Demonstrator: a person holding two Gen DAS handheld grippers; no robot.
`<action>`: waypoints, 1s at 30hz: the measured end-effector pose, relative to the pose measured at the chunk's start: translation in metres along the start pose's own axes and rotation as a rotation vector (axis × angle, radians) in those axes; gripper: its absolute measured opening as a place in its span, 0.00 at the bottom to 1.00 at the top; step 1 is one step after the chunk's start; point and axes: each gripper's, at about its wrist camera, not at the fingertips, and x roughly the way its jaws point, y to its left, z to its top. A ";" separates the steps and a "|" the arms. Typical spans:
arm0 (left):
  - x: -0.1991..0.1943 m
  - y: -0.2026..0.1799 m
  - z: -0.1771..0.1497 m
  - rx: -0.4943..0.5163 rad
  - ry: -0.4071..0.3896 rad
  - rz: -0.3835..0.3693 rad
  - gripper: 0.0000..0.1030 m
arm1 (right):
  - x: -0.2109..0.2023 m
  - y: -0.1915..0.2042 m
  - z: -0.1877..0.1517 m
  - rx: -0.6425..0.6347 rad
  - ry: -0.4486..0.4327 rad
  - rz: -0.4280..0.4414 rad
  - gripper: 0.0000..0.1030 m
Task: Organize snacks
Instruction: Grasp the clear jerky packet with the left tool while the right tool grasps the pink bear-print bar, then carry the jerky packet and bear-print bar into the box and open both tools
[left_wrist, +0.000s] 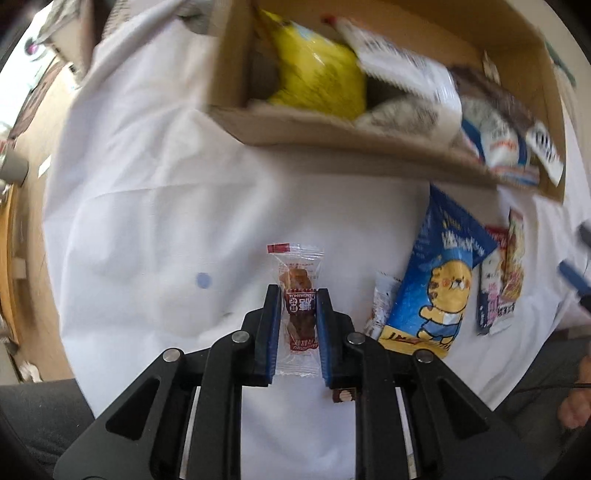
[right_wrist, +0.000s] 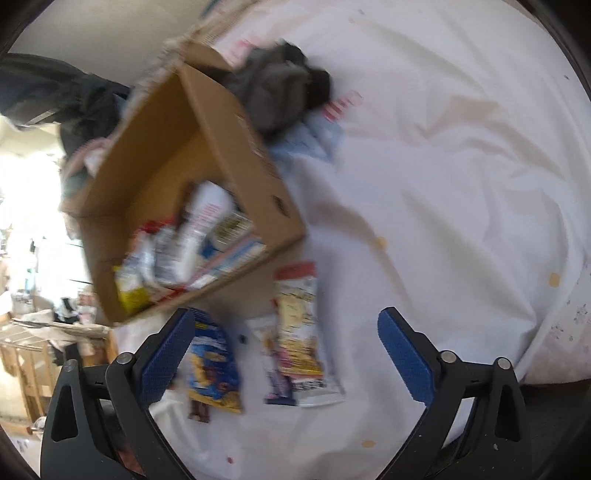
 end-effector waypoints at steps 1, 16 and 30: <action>-0.004 0.004 0.001 -0.014 -0.014 -0.003 0.14 | 0.007 0.000 0.000 -0.003 0.031 -0.012 0.78; -0.029 0.001 0.008 -0.026 -0.066 -0.031 0.15 | 0.050 0.035 -0.009 -0.221 0.104 -0.245 0.27; -0.038 0.017 -0.001 -0.053 -0.095 0.013 0.15 | -0.008 -0.003 -0.005 -0.095 -0.052 -0.197 0.27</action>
